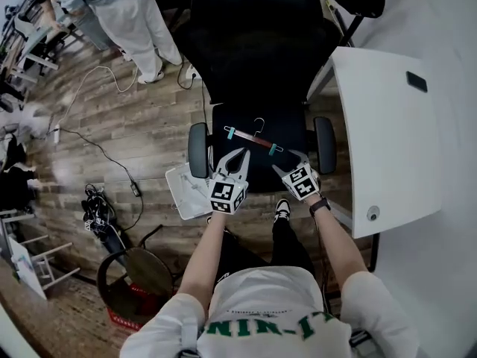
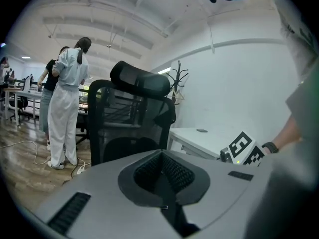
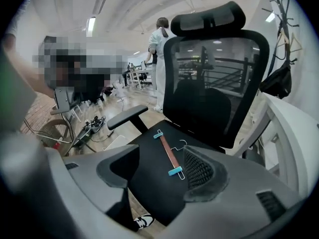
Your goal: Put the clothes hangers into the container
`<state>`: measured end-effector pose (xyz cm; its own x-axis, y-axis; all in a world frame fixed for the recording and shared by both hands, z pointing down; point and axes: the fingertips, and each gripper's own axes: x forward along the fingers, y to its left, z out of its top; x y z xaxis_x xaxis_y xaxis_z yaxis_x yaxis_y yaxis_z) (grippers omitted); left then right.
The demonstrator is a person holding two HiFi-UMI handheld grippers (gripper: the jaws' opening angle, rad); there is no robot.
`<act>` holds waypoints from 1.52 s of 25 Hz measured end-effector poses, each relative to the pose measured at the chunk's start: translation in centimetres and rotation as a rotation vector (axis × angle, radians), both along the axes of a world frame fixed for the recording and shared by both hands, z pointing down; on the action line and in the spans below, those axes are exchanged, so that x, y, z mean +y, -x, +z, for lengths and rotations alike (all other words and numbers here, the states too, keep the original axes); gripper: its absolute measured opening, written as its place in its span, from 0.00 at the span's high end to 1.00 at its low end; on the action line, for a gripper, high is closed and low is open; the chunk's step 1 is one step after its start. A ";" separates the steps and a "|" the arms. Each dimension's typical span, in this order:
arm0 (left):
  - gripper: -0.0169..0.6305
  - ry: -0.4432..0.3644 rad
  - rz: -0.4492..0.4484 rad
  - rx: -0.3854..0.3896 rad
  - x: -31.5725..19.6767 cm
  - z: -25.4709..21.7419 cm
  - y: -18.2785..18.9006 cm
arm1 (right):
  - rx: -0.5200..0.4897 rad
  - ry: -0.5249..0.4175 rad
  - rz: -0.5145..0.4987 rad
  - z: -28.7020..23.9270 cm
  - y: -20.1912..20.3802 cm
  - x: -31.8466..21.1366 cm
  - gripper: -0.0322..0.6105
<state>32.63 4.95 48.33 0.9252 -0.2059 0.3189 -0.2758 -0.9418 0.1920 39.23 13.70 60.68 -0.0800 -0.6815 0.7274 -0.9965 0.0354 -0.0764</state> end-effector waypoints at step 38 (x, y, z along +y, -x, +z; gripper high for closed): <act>0.96 0.066 -0.070 -0.058 -7.9 22.0 1.2 | -0.002 0.298 -0.194 29.0 1.4 -9.6 0.72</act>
<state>31.40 -2.99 70.30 0.8887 -0.2462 0.3868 -0.3531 -0.9057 0.2347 37.80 4.08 89.69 -0.1883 -0.4115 0.8917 -0.9733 0.1997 -0.1133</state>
